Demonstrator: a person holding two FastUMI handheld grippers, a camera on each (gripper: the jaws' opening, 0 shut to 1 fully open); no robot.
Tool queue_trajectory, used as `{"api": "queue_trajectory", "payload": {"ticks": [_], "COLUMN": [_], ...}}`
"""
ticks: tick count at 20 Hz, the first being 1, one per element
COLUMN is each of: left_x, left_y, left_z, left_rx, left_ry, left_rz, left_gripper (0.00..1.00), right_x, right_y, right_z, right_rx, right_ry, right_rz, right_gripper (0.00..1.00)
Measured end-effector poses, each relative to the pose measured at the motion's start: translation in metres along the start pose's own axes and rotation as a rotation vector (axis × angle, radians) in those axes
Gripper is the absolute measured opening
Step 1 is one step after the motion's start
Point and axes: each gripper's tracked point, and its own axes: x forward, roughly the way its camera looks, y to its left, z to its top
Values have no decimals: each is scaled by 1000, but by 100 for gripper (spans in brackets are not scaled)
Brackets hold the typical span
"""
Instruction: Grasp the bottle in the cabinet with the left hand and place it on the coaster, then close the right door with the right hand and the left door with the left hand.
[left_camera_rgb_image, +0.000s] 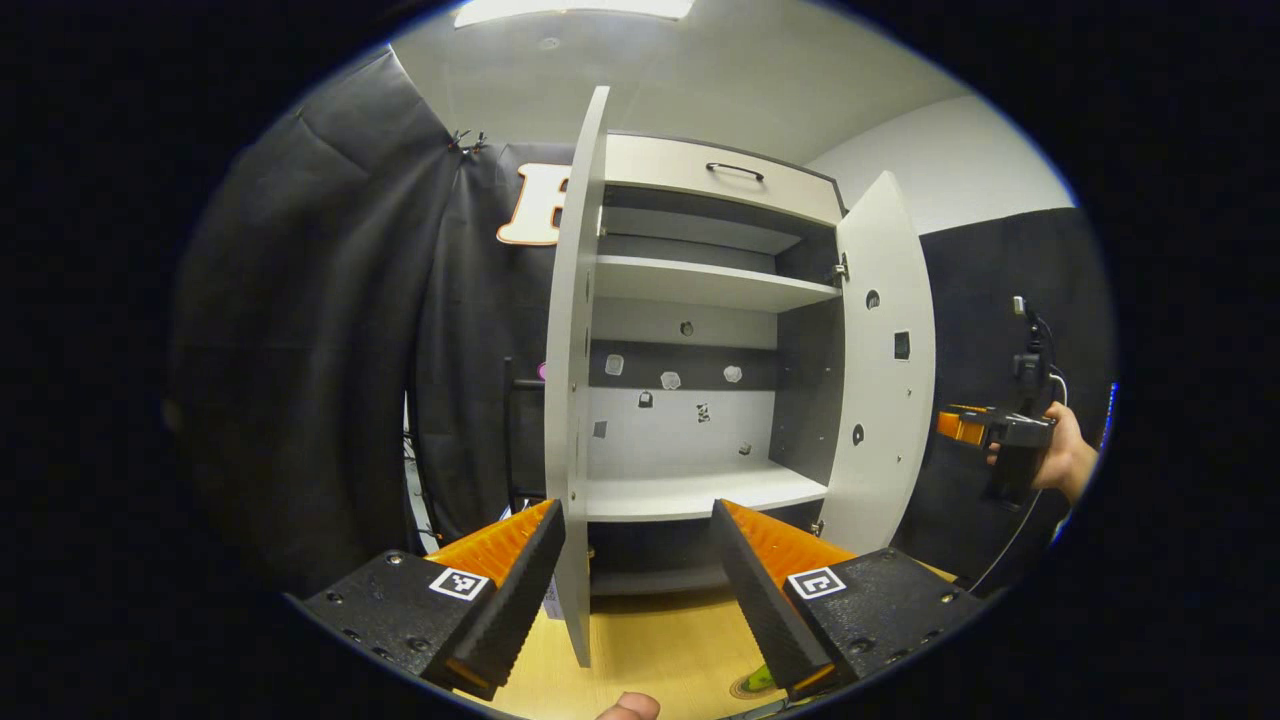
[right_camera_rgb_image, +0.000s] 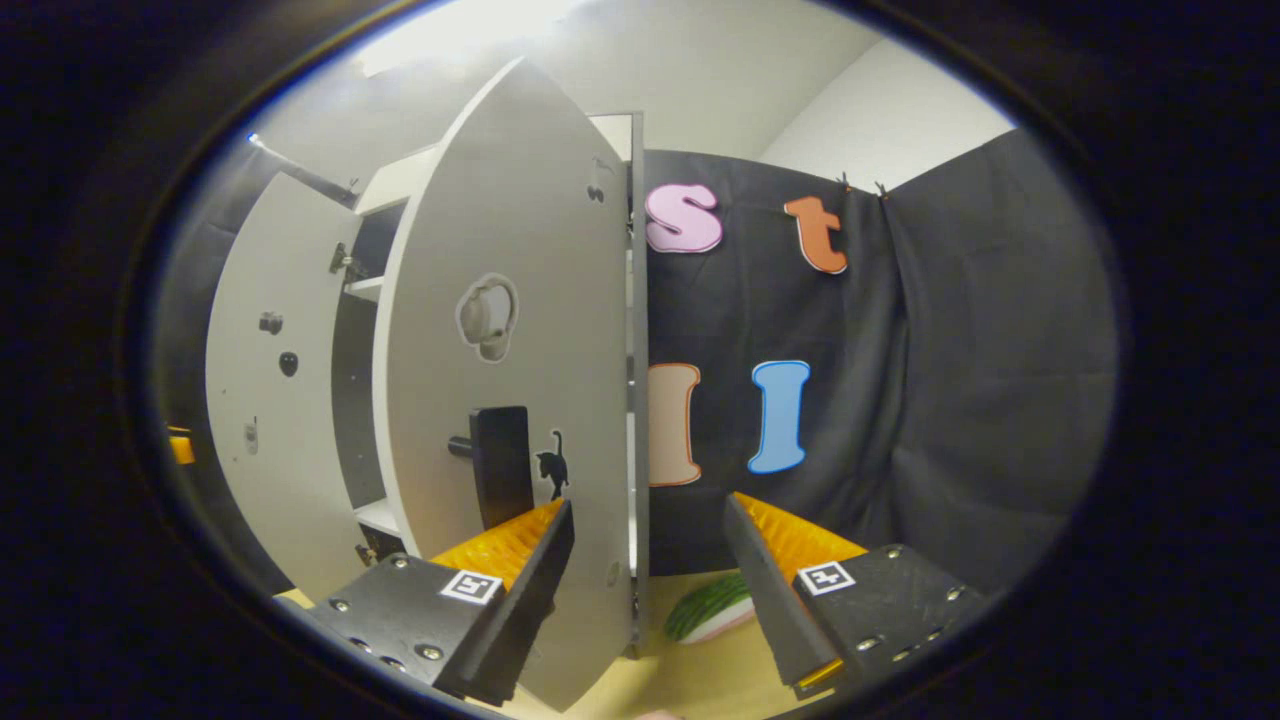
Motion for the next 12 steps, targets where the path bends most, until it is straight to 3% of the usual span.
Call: {"api": "queue_trajectory", "payload": {"ticks": [7, 10, 12], "left_x": [4, 1, -3], "left_y": [29, 45, 56], "left_z": [-1, 0, 2], "left_rx": [-30, -5, 15], "left_ry": [-4, -7, -16], "left_rz": [61, 90, 107], "left_gripper": [95, 93, 96], "right_x": [17, 24, 31], "right_y": [43, 58, 67], "right_z": [-4, -4, -8], "right_rx": [34, 46, 43], "right_ry": [4, -1, 3], "right_rz": [58, 87, 98], "right_gripper": [89, 93, 89]}}
